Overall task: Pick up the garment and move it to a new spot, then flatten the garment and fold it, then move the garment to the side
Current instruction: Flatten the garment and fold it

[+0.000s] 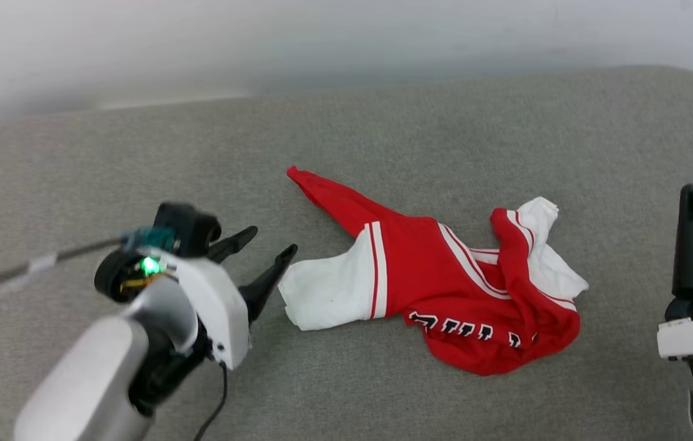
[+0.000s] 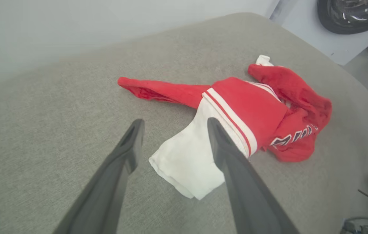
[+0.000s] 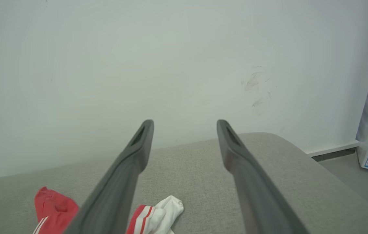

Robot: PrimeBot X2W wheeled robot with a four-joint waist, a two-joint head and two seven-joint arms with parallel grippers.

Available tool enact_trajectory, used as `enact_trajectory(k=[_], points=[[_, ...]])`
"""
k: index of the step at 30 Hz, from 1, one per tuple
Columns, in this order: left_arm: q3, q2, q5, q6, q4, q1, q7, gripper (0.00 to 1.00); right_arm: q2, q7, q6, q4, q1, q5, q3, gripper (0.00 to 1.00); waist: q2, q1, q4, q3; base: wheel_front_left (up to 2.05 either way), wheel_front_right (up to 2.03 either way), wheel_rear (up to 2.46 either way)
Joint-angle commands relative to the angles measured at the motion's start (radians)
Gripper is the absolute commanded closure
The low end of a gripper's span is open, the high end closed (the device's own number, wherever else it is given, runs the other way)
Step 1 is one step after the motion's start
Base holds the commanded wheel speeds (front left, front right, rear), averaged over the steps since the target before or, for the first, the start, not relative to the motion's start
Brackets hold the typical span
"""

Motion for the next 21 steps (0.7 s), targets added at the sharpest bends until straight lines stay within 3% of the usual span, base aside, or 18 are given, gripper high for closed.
enact_trajectory(k=[1, 5, 10, 14, 21], points=[[-0.006, 0.014, -0.008, -0.001, 0.019, -0.039, 0.055, 0.0, 0.006, -0.002, 0.0, -0.006, -0.014, -0.002, -0.001, 0.0, 0.0, 0.0, -0.021, 0.03, 0.0, 0.0, 0.0], [-0.06, 0.039, -0.047, -0.001, 0.075, -0.14, 0.26, 0.0, 0.016, -0.015, 0.0, -0.012, -0.035, -0.011, -0.006, 0.0, 0.0, 0.0, -0.042, 0.077, 0.0, 0.0, 0.0], [-0.097, 0.046, -0.107, -0.001, 0.133, -0.22, 0.413, 0.0, 0.028, -0.034, 0.0, 0.002, -0.039, -0.017, -0.003, 0.0, 0.0, 0.0, -0.061, 0.12, 0.0, 0.0, 0.0], [-0.127, 0.052, -0.131, -0.001, 0.163, -0.259, 0.467, 0.0, 0.033, -0.048, 0.0, 0.014, -0.055, -0.019, 0.002, 0.0, 0.0, 0.0, -0.07, 0.147, 0.0, 0.0, 0.0], [-0.166, 0.048, -0.13, -0.001, 0.223, -0.265, 0.463, 0.0, 0.039, -0.057, 0.0, 0.025, -0.068, -0.028, -0.002, 0.0, 0.0, 0.0, -0.075, 0.174, 0.0, 0.0, 0.0]])
